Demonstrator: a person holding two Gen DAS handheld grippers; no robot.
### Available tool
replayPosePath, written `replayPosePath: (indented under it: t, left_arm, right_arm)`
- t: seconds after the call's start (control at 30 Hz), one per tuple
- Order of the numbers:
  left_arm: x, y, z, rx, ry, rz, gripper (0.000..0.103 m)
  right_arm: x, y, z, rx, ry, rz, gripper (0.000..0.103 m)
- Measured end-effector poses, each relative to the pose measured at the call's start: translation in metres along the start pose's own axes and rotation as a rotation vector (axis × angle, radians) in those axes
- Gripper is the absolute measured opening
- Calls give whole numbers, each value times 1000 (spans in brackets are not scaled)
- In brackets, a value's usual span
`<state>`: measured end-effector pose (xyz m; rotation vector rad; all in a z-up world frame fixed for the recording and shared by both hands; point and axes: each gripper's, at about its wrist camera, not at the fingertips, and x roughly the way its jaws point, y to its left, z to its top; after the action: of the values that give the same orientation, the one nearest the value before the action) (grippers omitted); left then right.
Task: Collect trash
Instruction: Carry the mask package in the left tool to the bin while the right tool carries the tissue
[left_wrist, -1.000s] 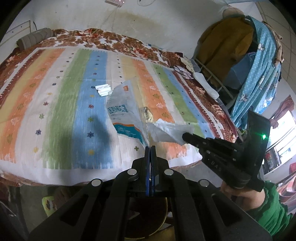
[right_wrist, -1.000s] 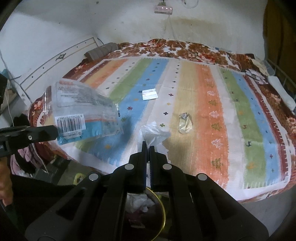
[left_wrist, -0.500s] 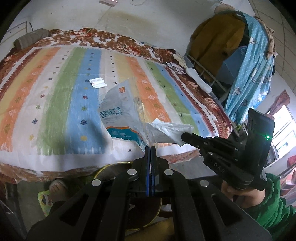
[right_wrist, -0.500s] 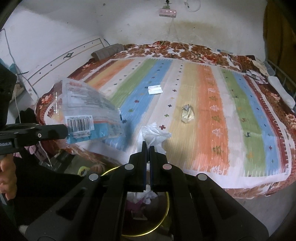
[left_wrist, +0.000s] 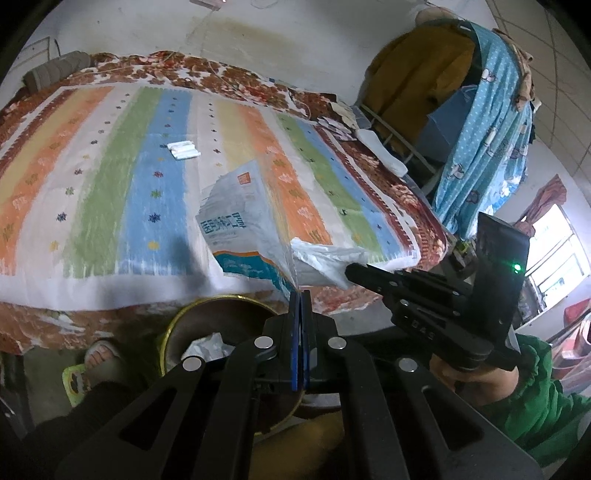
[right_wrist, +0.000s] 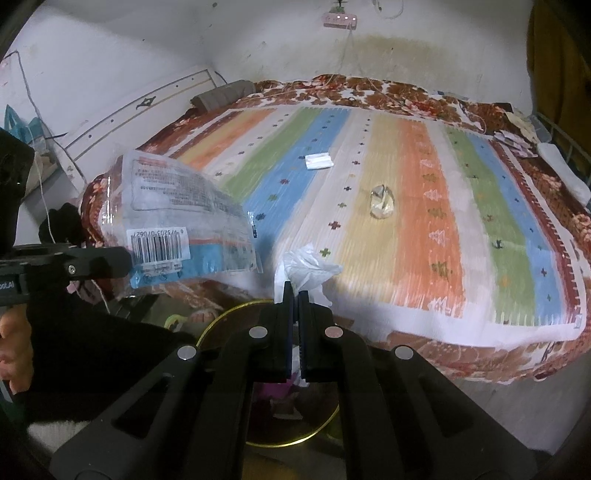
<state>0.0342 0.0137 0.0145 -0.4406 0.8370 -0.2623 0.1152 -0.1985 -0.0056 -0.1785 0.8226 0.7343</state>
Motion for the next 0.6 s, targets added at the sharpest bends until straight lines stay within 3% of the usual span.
replayPosePath:
  t: [0.6]
  left_arm:
    - [12, -6, -51, -26, 110, -26, 0]
  right_arm:
    - [9, 16, -46, 10, 111, 9, 2]
